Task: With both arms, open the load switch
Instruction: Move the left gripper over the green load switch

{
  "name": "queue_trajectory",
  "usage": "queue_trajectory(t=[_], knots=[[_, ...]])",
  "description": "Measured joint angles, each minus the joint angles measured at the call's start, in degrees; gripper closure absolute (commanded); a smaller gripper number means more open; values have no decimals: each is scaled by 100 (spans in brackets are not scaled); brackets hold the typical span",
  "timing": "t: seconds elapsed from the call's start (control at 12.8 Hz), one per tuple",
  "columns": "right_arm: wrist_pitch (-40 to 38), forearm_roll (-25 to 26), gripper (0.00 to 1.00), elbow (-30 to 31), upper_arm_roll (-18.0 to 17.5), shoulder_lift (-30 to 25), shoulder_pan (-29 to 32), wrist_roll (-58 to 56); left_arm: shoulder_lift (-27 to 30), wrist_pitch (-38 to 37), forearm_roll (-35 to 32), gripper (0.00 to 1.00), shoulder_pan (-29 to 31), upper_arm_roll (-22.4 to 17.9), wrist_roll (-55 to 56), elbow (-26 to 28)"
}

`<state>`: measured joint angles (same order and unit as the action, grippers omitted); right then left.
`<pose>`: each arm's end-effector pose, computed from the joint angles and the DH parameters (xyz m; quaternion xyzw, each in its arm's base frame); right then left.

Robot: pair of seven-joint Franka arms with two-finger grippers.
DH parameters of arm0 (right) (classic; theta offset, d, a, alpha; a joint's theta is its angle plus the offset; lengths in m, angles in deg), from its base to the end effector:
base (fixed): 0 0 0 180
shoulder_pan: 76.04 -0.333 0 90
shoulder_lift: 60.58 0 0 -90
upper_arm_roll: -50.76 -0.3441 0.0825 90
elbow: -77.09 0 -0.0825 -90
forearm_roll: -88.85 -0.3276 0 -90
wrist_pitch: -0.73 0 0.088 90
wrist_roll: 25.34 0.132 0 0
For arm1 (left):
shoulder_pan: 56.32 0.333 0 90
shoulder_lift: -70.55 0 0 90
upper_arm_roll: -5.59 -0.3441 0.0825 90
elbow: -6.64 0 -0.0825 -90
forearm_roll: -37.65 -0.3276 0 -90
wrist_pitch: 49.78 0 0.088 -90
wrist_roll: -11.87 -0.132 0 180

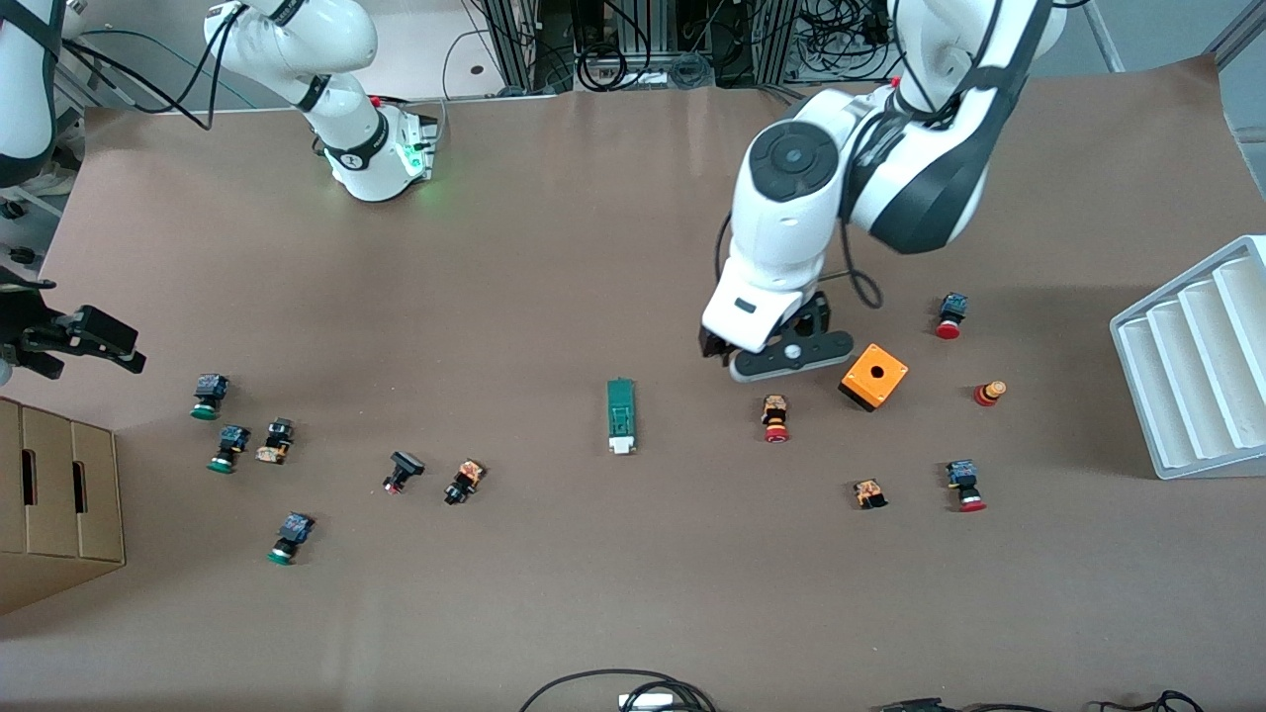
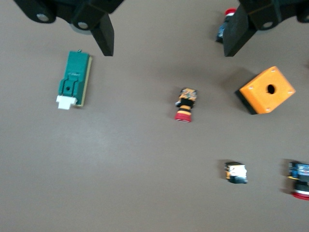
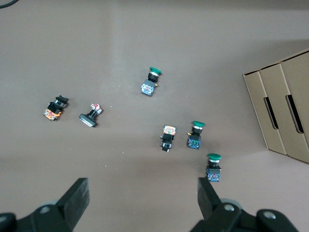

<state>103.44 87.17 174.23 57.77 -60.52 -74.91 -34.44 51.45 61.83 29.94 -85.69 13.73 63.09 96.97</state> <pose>0.5137 -0.0702 0.5949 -0.9987 -0.0058 -0.0497 0.0070 0.5057 -0.3587 0.4734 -0.9939 -0.1002 -0.0429 0.0139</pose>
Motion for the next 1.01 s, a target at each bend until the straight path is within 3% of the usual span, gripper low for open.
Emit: queue_trajectory(t=[0.55, 0.86, 1.01], knots=[[0, 1, 0, 0, 52, 7, 18, 0, -646, 1282, -1138, 0, -674, 7, 1945, 3], [-6, 1, 0, 20, 36, 28, -3, 0, -1253, 1765, -2759, 0, -1449, 11, 3100, 12], [-23, 3, 0, 34, 29, 67, -8, -10, -1473, 1797, -3248, 0, -1610, 8, 3244, 8]])
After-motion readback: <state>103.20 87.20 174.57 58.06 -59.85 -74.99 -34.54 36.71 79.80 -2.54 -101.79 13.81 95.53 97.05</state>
